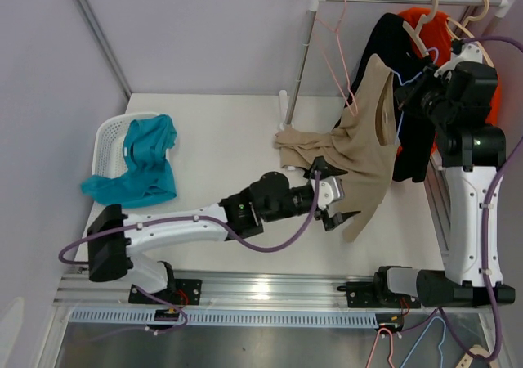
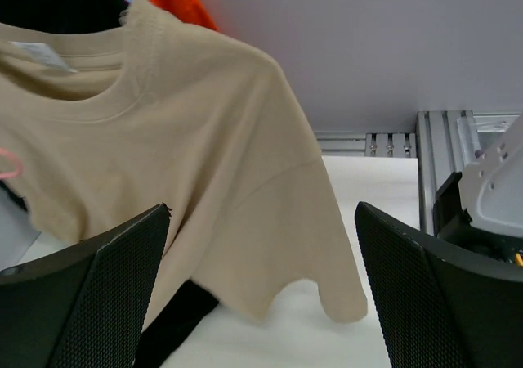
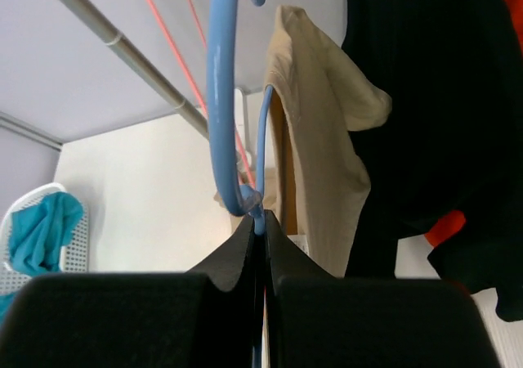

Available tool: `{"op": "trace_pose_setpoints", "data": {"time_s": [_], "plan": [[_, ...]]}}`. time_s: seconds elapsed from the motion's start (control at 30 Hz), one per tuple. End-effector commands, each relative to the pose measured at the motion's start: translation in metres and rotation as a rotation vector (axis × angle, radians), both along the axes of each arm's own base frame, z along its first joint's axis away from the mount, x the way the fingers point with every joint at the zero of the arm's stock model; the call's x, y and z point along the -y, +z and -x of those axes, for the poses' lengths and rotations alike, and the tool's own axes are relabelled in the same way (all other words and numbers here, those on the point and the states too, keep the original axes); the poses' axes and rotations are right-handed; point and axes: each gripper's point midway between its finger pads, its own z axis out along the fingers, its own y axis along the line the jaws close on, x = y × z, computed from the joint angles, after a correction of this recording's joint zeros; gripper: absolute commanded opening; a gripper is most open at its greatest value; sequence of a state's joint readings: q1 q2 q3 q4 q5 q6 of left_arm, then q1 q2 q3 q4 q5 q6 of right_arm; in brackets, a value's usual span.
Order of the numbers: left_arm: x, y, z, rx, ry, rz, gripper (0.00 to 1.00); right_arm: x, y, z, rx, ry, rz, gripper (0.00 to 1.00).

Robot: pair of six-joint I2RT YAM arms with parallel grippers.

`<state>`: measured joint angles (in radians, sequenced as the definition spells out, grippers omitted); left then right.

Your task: Remove the t-shirt from the hanger

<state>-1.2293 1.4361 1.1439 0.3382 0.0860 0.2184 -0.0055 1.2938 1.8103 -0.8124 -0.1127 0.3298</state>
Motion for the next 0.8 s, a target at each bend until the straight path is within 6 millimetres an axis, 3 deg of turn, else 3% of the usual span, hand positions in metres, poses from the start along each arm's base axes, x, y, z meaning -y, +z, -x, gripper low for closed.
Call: {"op": "trace_pose_setpoints", "data": {"time_s": [0.0, 0.03, 0.07, 0.17, 0.23, 0.27, 0.3, 0.37, 0.43, 0.47, 0.53, 0.57, 0.63, 0.7, 0.73, 0.77], "plan": [[0.029, 0.038, 0.008, 0.119, -0.054, 0.135, 0.99, -0.008, 0.035, 0.034, 0.098, 0.029, -0.041, 0.00], [0.036, 0.040, 0.010, 0.131, -0.066, 0.137, 1.00, -0.010, 0.036, 0.037, 0.099, 0.039, -0.048, 0.00], [0.048, 0.025, 0.010, 0.135, -0.071, 0.114, 1.00, -0.012, 0.035, 0.040, 0.094, 0.043, -0.060, 0.00], [0.060, 0.028, 0.011, 0.155, -0.070, 0.161, 0.99, -0.019, 0.037, 0.047, 0.096, 0.078, -0.073, 0.00], [0.066, 0.017, 0.009, 0.170, -0.049, 0.179, 0.99, -0.021, 0.042, 0.053, 0.107, 0.094, -0.073, 0.00], [0.068, 0.021, 0.005, 0.185, -0.018, 0.198, 1.00, -0.021, 0.042, 0.055, 0.102, 0.096, -0.074, 0.00], [0.076, 0.010, 0.001, 0.185, -0.007, 0.169, 0.99, -0.022, 0.044, 0.057, 0.108, 0.101, -0.073, 0.00], [0.082, 0.015, -0.009, 0.202, 0.035, 0.170, 1.00, -0.025, 0.050, 0.061, 0.121, 0.119, -0.078, 0.00], [0.088, 0.000, -0.021, 0.192, 0.088, 0.136, 1.00, -0.027, 0.053, 0.064, 0.125, 0.127, -0.083, 0.00], [0.094, 0.005, -0.023, 0.192, 0.089, 0.118, 0.62, -0.027, 0.054, 0.065, 0.126, 0.130, -0.085, 0.00], [0.103, -0.010, -0.019, 0.156, 0.049, 0.051, 0.04, -0.026, 0.052, 0.062, 0.121, 0.121, -0.081, 0.00], [0.105, 0.003, -0.018, 0.134, 0.045, 0.069, 0.01, -0.025, 0.051, 0.059, 0.119, 0.116, -0.076, 0.00], [0.103, 0.000, 0.004, 0.098, -0.049, 0.072, 0.01, -0.020, 0.050, 0.053, 0.112, 0.095, -0.058, 0.00], [0.089, 0.017, 0.021, 0.099, -0.081, 0.105, 0.01, -0.017, 0.047, 0.041, 0.104, 0.081, -0.049, 0.00], [0.085, 0.013, 0.029, 0.099, -0.090, 0.089, 0.01, -0.017, 0.047, 0.038, 0.108, 0.079, -0.046, 0.00], [0.078, 0.031, 0.048, 0.105, -0.123, 0.114, 0.01, -0.016, 0.047, 0.032, 0.113, 0.077, -0.043, 0.00]]}}
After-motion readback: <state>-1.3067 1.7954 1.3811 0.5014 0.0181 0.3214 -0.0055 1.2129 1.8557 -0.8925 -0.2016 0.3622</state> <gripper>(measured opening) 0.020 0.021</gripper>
